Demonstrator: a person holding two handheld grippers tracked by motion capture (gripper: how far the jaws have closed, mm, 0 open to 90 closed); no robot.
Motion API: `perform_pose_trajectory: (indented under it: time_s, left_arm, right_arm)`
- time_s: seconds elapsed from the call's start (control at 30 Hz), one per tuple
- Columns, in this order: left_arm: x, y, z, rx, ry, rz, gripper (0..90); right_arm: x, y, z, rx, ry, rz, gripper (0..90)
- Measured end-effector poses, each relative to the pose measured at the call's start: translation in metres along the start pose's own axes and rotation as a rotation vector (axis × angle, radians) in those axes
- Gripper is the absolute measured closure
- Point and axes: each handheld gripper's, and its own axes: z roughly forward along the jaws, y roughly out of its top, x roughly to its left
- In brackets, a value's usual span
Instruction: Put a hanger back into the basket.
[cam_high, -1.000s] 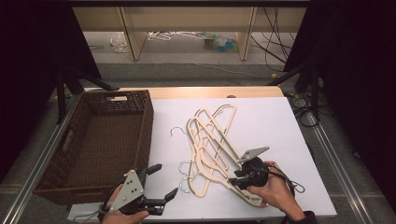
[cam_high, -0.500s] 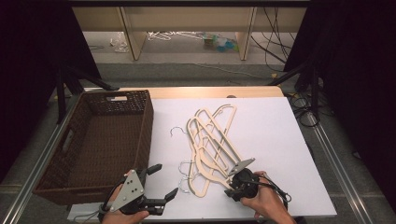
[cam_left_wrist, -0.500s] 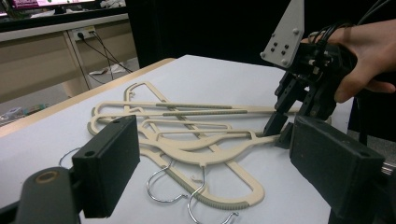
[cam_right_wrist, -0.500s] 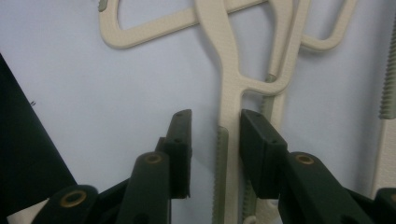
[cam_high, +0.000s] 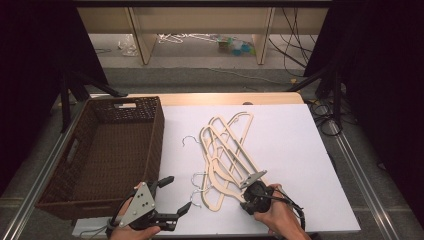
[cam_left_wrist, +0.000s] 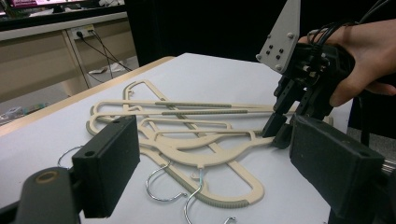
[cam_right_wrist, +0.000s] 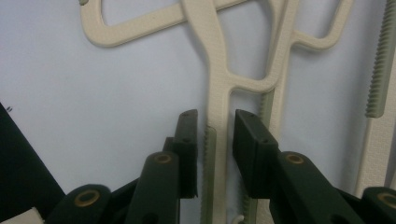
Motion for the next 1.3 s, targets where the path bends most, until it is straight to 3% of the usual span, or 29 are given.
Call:
perform_pose_trajectory:
  time_s: [0.23,0.3,0.47,0.57,0.63,0.73,0.8,0.87,0.97,1.1,1.17,1.2,1.27,1.3]
  left_arm:
    - [0.000,0.000,0.000,0.007,0.001,0.007,16.0]
    - [0.000,-0.001,0.001,0.018,0.001,0.016,16.1]
    - [-0.001,-0.001,0.003,0.020,0.003,0.023,16.2]
    - [0.000,-0.003,0.008,0.042,0.016,0.045,16.7]
    - [0.002,-0.006,0.018,0.083,0.034,0.051,17.2]
    - [0.001,-0.009,0.026,0.115,0.022,0.058,17.4]
    - [-0.001,-0.014,0.038,0.174,-0.013,0.080,17.7]
    - [-0.003,-0.015,0.042,0.196,-0.019,0.082,19.0]
    - [-0.005,-0.017,0.056,0.237,-0.044,0.105,19.5]
    - [-0.005,-0.025,0.078,0.302,-0.080,0.189,22.5]
    - [-0.003,-0.028,0.084,0.309,-0.076,0.241,24.4]
    - [-0.003,-0.028,0.084,0.309,-0.076,0.241,25.0]
    - [0.003,-0.032,0.091,0.346,-0.076,0.300,25.5]
    - [0.003,-0.032,0.091,0.346,-0.076,0.300,25.9]
  right_arm:
    - [-0.005,0.004,0.001,0.023,0.024,-0.005,77.2]
    - [-0.012,0.005,0.001,0.030,0.059,-0.003,79.5]
    - [-0.014,0.005,-0.001,0.030,0.080,-0.022,79.8]
    - [-0.015,0.005,-0.003,0.044,0.092,-0.058,79.8]
    - [-0.014,0.005,-0.012,0.053,0.095,-0.107,79.9]
    - [-0.013,0.006,-0.023,0.050,0.108,-0.122,79.9]
    - [-0.014,0.005,-0.034,0.050,0.112,-0.145,79.8]
    - [-0.015,0.004,-0.041,0.051,0.125,-0.162,79.9]
    - [-0.015,0.002,-0.045,0.053,0.128,-0.175,79.8]
    - [-0.015,-0.001,-0.053,0.055,0.136,-0.185,79.8]
    - [-0.015,-0.002,-0.055,0.056,0.141,-0.187,79.8]
    - [-0.015,-0.002,-0.056,0.056,0.142,-0.190,79.8]
    - [-0.016,-0.002,-0.058,0.058,0.142,-0.196,79.8]
    - [-0.016,-0.002,-0.059,0.056,0.144,-0.192,79.8]
